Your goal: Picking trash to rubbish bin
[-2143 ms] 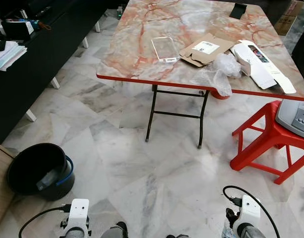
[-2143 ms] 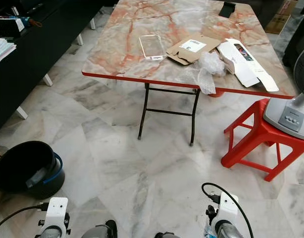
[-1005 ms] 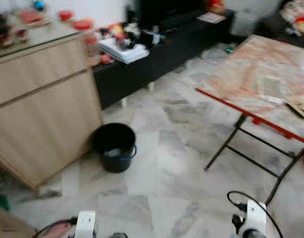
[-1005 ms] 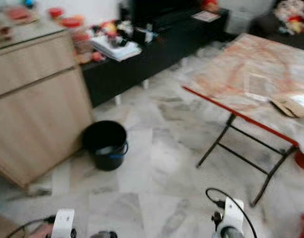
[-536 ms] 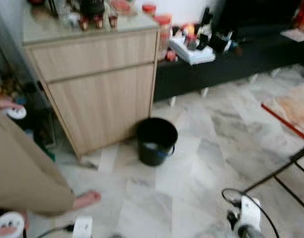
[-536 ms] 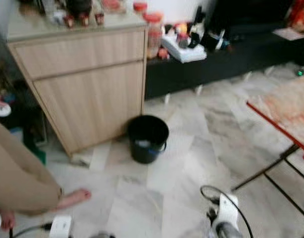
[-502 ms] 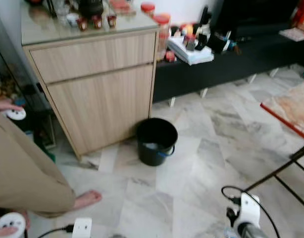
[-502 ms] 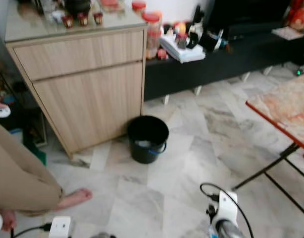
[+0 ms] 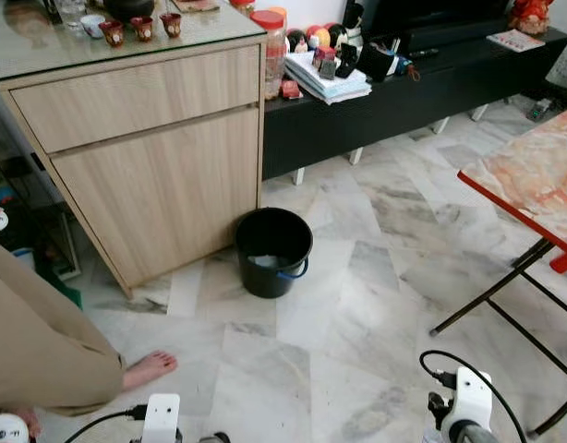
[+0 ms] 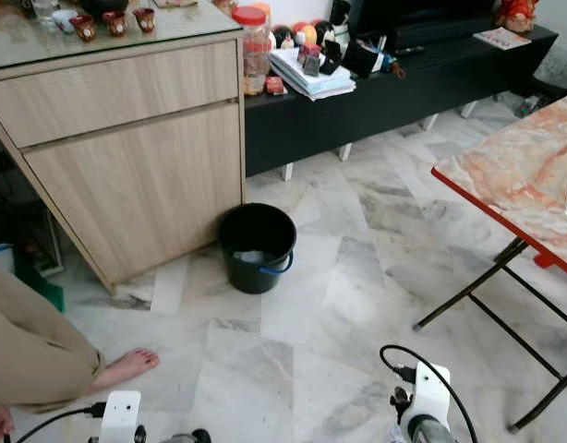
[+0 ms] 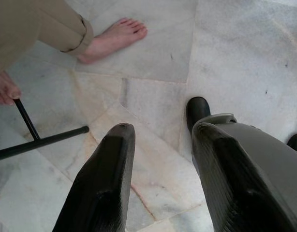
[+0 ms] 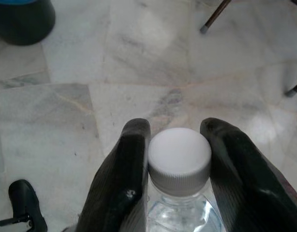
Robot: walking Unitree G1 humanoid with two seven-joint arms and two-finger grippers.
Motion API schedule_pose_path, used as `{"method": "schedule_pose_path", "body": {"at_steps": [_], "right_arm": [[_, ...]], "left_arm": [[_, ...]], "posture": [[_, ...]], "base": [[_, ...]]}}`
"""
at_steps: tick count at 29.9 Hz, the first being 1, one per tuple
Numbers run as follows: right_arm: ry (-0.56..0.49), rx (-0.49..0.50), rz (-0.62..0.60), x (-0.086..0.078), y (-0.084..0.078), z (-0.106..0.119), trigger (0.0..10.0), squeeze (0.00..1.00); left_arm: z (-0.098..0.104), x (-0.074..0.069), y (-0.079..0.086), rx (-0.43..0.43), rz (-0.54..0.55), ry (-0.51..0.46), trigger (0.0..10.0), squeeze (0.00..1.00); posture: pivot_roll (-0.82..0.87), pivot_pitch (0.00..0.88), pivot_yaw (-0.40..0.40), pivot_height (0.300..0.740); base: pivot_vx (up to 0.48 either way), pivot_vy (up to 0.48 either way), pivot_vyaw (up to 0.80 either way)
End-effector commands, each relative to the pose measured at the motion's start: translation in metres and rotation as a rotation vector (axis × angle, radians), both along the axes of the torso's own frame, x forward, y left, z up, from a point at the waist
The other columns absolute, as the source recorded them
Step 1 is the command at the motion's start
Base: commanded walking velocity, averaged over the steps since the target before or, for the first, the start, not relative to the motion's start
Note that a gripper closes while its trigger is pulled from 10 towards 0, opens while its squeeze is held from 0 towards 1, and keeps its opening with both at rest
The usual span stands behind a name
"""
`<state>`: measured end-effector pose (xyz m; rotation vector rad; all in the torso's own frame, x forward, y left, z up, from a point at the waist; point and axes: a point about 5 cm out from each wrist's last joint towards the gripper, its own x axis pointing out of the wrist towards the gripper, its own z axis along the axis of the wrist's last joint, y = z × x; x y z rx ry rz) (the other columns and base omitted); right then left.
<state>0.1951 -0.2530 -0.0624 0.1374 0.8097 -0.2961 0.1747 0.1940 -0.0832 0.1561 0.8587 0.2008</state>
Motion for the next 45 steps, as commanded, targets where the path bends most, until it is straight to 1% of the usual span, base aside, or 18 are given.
{"method": "schedule_pose_path", "body": {"at_steps": [1, 5, 9, 17, 22, 25, 31, 45], "right_arm": [[-0.001, -0.013, -0.025, 0.0012, -0.0084, 0.0031, 10.0, 0.00], [0.005, -0.015, -0.040, 0.0032, -0.0096, 0.0042, 10.0, 0.00], [-0.007, -0.026, -0.020, 0.0071, -0.0085, 0.0063, 10.0, 0.00], [0.009, -0.044, -0.006, 0.0075, -0.0115, 0.0072, 10.0, 0.00], [0.009, -0.046, -0.019, 0.0068, -0.0131, 0.0074, 10.0, 0.00], [0.007, -0.044, -0.021, 0.0068, -0.0128, 0.0073, 10.0, 0.00], [0.013, -0.055, -0.020, 0.0024, -0.0149, 0.0058, 10.0, 0.00], [0.009, -0.040, -0.028, 0.0042, -0.0120, 0.0056, 10.0, 0.00]], "left_arm": [[-0.0041, -0.0075, -0.0025, -0.012, 0.018, 0.029, 10.0, 0.00], [-0.0039, -0.0068, -0.0026, -0.015, 0.025, 0.026, 10.0, 0.00], [-0.0035, -0.0062, -0.0015, -0.015, 0.031, 0.026, 10.0, 0.00], [-0.0018, -0.0034, 0.0014, -0.013, 0.056, 0.015, 10.0, 0.00], [-0.0029, -0.0061, 0.0017, -0.013, 0.059, 0.018, 10.0, 0.00], [-0.0046, -0.0100, 0.0018, -0.013, 0.057, 0.030, 10.0, 0.00], [-0.0053, -0.0114, 0.0010, -0.014, 0.059, 0.032, 10.0, 0.00], [-0.0043, -0.0086, -0.0010, -0.014, 0.044, 0.026, 10.0, 0.00]], "posture": [[0.06, 0.167, -0.116, 0.740], [0.06, 0.165, -0.121, 0.740], [0.05, 0.162, -0.125, 0.740], [0.07, 0.181, -0.144, 0.740], [0.06, 0.185, -0.143, 0.740], [0.05, 0.182, -0.141, 0.740], [0.06, 0.174, -0.144, 0.740], [0.07, 0.150, -0.138, 0.740]], "base": [[0.247, 0.000, 0.00], [0.247, 0.000, -0.75], [0.249, 0.000, 0.00], [0.246, 0.000, 0.00], [0.247, 0.000, 0.00], [0.247, 0.000, 0.00], [0.247, 0.000, 0.00], [0.273, 0.000, 0.00]]}}
